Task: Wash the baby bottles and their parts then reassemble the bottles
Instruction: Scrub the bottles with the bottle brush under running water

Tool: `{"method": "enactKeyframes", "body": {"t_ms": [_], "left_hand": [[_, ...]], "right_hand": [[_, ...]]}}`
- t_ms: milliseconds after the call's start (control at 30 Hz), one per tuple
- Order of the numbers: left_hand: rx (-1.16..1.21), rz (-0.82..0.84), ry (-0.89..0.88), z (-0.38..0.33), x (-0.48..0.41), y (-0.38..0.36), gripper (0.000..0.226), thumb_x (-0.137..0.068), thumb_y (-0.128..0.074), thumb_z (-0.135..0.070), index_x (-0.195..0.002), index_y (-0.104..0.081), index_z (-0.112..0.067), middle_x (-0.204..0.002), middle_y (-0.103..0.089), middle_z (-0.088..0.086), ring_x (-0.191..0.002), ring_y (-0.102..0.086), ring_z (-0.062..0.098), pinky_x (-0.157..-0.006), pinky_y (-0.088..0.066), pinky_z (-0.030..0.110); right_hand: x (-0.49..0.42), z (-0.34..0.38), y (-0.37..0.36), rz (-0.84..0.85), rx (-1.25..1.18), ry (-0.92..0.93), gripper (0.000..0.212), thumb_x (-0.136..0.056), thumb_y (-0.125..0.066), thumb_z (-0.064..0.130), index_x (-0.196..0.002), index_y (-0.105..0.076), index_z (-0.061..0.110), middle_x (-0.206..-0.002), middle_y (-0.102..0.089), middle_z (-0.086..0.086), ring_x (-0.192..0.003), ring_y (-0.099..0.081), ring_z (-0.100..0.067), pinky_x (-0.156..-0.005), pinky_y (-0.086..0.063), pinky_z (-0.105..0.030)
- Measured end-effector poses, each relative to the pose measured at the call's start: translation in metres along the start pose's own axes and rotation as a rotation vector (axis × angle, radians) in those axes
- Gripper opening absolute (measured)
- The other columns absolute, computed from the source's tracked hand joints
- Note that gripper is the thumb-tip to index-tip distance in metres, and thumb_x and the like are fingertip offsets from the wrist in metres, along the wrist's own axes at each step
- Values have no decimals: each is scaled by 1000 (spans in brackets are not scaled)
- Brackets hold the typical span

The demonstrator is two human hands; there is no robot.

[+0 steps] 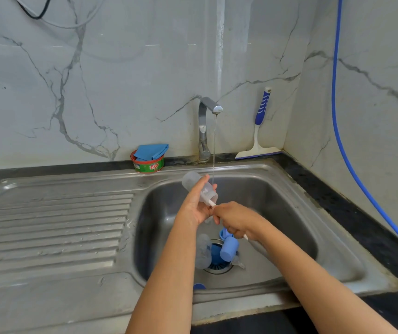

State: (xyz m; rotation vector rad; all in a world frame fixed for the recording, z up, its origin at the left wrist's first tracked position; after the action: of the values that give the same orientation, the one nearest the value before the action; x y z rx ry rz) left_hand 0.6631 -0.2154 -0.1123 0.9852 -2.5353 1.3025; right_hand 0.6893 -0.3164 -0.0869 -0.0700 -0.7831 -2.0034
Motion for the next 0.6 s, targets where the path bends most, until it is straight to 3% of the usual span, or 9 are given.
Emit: {"method": "enactKeyframes", "body": {"t_ms": [100,167,233,300,367,467,533,600], "left_hand": [[73,63,-49,-4,4,-8,48,-83,-72,-27,-121,-53,-6,-124,-62,13,-100,-63,21,-80,-53,33],[110,60,-77,-6,6,-9,48,-86,-69,-26,-123,-49,-3,-126,-59,16,-112,-59,25,-93,-51,35],[147,-33,-91,-5,3,-3,47,-85,-71,-30,-118,-48,-5,-114,-60,17,-103,-61,24,-90,-52,35],[174,-91,-92,-4,1,2,54,-85,-68,-39,-123,-47,-6,-106,-59,16,-91,-60,24,-78,-53,37],[199,-68,-106,-4,3,-5,54,-91,-57,-39,-131,-42,-6,-107,-55,19,-91,-57,28,-78,-51,40],[67,-20,-145,-5,6,-14,46,-98,-52,-30,-133,-41,-3,-104,-59,18,-91,-61,27,-88,-51,41],[-29,-25,-152,-5,6,-11,48,-91,-63,-28,-127,-48,1,-104,-64,16,-91,-65,24,-83,-55,37],[-14,-51,-124,-5,4,-2,53,-82,-74,-28,-122,-53,-1,-107,-64,17,-89,-66,24,-70,-59,35]], "right_hand": [[1,-2,-5,201,-210,-60,18,-90,-39,18,-75,-47,14,-51,-23,5,-38,-15,-7,-34,-14,-15],[0,-5,-6,236,-202,-93,17,-90,-38,16,-76,-47,14,-50,-24,5,-37,-15,-6,-33,-14,-15],[-2,-7,-4,159,10,-112,17,-91,-36,17,-79,-47,14,-53,-29,2,-39,-20,-9,-36,-18,-19],[-6,-5,4,-20,391,-58,18,-95,-34,19,-84,-48,14,-62,-39,-2,-47,-35,-13,-44,-28,-24],[-10,-1,12,-249,662,-7,22,-99,-31,22,-93,-51,15,-80,-51,-5,-70,-54,-20,-58,-41,-28],[-6,4,22,-458,691,27,24,-100,-32,23,-100,-55,14,-96,-59,-7,-87,-59,-25,-70,-47,-34],[-7,6,22,-382,603,64,26,-100,-32,25,-93,-53,13,-91,-58,-7,-82,-58,-23,-69,-46,-32],[-6,6,16,-229,428,82,27,-99,-34,26,-81,-50,13,-70,-49,-3,-58,-46,-15,-53,-40,-27]]}}
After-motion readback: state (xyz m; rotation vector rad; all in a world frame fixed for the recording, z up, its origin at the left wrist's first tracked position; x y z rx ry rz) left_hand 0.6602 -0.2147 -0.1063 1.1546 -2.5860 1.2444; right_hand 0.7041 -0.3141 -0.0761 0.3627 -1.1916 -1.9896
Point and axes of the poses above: each hand's wrist, its own x-axis away from the middle knuckle, its own y-axis out of the back of the hand, z = x × y, the point moved 7 cm from there along -x, towards the middle knuckle
